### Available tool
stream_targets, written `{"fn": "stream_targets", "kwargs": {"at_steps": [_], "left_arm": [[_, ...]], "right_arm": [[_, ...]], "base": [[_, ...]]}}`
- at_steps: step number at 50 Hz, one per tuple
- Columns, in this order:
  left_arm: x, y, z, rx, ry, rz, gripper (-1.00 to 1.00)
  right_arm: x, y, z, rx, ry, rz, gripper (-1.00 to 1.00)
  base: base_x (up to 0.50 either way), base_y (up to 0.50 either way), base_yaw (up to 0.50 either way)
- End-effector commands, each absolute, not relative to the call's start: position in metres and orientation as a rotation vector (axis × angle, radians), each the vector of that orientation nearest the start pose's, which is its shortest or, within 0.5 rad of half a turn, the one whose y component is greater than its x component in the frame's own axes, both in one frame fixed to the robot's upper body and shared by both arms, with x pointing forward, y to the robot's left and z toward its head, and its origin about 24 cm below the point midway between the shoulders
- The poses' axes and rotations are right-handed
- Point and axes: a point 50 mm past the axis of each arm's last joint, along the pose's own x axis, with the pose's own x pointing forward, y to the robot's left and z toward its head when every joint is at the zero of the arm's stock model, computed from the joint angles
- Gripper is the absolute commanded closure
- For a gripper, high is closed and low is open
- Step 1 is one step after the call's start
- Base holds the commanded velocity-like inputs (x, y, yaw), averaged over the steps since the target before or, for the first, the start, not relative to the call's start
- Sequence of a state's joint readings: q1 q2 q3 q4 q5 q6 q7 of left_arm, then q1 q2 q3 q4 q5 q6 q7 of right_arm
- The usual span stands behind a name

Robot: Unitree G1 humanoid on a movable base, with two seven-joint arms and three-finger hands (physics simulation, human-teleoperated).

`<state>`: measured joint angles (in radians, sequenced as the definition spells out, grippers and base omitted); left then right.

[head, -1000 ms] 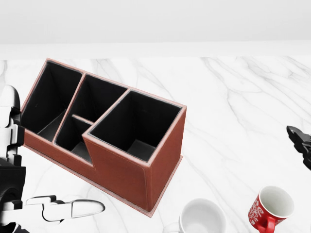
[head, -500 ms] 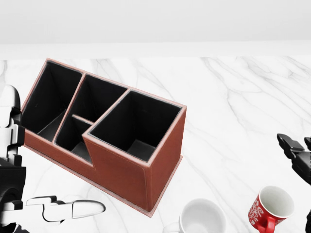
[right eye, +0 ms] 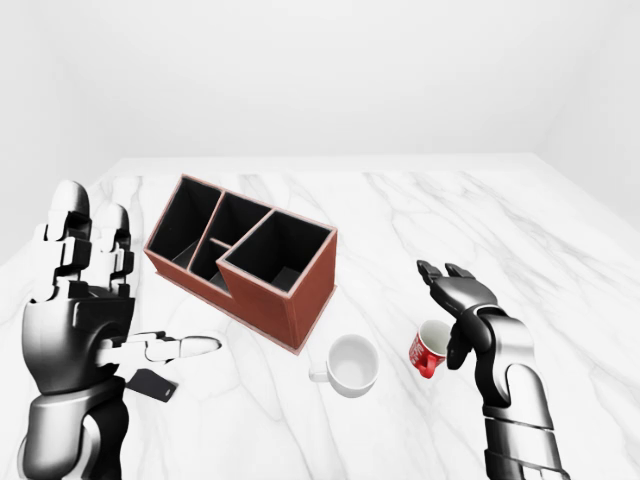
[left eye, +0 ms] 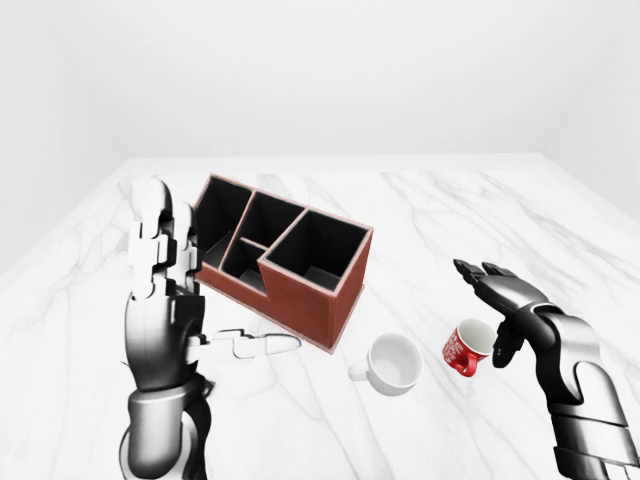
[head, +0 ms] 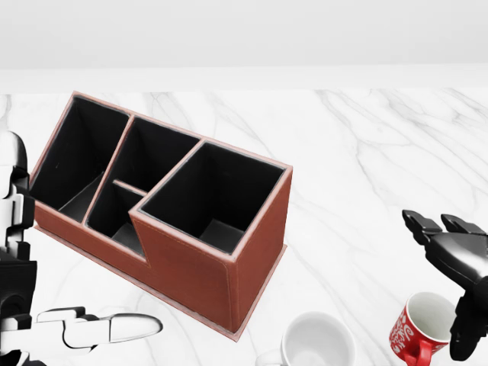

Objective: Pick up the red mug and place it to the right of the caddy.

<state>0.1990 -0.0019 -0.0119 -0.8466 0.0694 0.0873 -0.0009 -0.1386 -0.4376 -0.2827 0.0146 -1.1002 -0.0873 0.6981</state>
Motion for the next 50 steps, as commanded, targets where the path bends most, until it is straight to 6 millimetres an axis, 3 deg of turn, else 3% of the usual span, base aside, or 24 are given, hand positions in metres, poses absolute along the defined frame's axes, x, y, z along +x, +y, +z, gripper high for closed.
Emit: {"fn": "stream_targets", "kwargs": {"at_steps": [1, 38, 48, 49, 50], "left_arm": [[0.19, 0.156, 0.168, 0.068, -0.51, 0.068, -1.0], [0.194, 0.155, 0.162, 0.07, -0.48, 0.067, -1.0], [0.193, 0.155, 0.163, 0.071, -0.488, 0.068, -1.0], [0.193, 0.156, 0.163, 0.071, -0.488, 0.068, -1.0], [0.193, 0.156, 0.163, 0.071, -0.488, 0.068, -1.0]], "right_arm": [[0.272, -0.269, 0.059, -1.422, 0.535, 0.37, -1.0], [0.265, -0.279, 0.02, -1.41, 0.666, 0.423, -1.0], [0.265, -0.279, 0.022, -1.407, 0.663, 0.424, -1.0], [0.264, -0.279, 0.022, -1.408, 0.665, 0.424, -0.62], [0.262, -0.28, 0.023, -1.409, 0.666, 0.425, 0.0]], "base": [[0.0, 0.0, 0.0], [0.0, 0.0, 0.0], [0.0, 0.0, 0.0], [0.0, 0.0, 0.0], [0.0, 0.0, 0.0]]}}
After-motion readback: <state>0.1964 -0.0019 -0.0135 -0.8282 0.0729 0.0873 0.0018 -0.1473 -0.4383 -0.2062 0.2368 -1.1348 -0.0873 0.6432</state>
